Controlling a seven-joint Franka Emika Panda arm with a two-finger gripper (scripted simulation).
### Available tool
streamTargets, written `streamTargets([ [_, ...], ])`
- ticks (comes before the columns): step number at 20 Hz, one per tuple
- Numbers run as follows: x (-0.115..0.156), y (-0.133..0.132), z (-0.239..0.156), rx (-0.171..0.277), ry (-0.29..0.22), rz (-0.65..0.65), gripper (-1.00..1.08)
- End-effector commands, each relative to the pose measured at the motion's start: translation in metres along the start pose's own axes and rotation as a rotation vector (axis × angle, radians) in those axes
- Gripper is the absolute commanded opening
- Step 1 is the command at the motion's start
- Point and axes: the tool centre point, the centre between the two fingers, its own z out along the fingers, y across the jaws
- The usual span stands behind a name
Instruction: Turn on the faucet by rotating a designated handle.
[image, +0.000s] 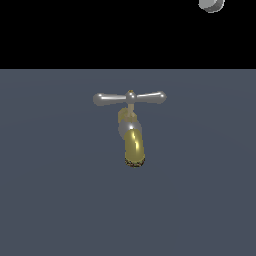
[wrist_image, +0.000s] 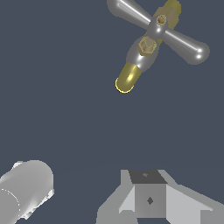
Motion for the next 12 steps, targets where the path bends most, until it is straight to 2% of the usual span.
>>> streamTargets([
  [1, 0.002, 0.010, 0.010, -0.001, -0.001, -0.058, -1.00],
  [12, 0.018, 0.052, 0.051, -0.002, -0.004, -0.298, -1.00],
])
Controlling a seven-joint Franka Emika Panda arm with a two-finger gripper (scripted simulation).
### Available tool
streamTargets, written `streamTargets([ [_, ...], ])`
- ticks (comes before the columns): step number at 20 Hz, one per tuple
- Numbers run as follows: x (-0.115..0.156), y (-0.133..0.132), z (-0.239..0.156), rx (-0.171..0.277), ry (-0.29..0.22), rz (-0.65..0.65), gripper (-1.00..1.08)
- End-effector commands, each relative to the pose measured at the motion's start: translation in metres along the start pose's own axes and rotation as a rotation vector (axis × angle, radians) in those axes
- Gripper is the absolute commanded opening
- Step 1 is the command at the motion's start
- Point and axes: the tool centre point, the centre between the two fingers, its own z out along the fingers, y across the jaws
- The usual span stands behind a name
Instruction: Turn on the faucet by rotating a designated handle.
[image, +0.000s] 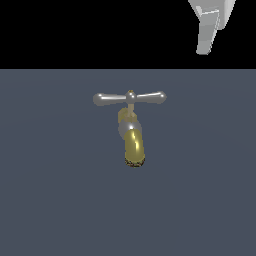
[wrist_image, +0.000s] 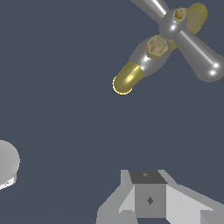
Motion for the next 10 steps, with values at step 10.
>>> streamTargets([
  [10, 0.014, 0.042, 0.040, -0.001, -0.003, -0.237, -1.00],
])
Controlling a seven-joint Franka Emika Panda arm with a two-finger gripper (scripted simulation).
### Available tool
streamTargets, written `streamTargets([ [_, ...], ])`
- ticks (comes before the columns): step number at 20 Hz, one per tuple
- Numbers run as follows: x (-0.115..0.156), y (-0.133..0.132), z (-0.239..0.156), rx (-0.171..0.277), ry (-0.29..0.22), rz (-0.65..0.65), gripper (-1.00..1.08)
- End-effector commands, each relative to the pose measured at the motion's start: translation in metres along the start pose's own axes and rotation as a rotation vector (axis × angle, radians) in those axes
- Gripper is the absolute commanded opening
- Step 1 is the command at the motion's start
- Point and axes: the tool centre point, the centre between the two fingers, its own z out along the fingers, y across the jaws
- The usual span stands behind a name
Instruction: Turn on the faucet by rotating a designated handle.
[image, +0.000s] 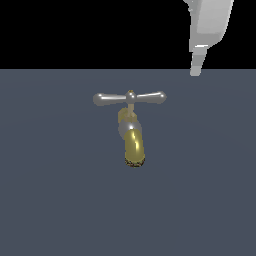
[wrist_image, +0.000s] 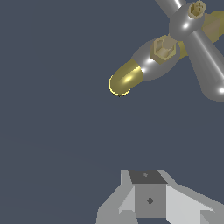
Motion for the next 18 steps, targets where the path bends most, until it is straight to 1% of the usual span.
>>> streamTargets([
  [1, 0.002, 0.009, 0.008, -0.001, -0.001, -0.050, -1.00],
  [18, 0.029, 0.063, 0.062, 0.002, 0.002, -0.366, -1.00],
])
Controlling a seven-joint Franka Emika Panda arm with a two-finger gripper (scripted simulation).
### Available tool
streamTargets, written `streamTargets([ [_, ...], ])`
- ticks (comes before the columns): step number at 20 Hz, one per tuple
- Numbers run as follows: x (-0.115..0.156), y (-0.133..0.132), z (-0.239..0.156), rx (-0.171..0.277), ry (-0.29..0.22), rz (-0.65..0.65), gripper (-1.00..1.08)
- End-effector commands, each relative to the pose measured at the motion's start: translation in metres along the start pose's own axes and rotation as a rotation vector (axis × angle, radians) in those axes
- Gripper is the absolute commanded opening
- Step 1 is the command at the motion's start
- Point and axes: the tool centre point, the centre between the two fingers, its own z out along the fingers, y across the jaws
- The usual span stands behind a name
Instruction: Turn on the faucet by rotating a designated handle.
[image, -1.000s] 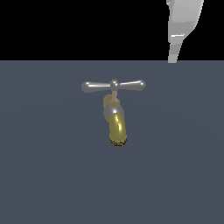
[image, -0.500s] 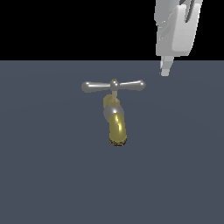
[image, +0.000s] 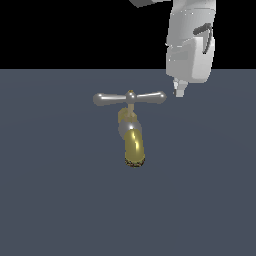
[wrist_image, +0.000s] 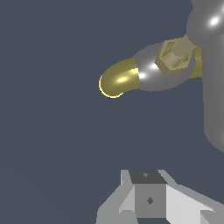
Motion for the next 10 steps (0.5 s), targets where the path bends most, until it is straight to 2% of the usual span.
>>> streamTargets([
  [1, 0.002, 0.008, 0.008, 0.000, 0.001, -0.046, -1.00],
  [10, 0.012, 0.030, 0.028, 0.003, 0.005, -0.165, -1.00],
])
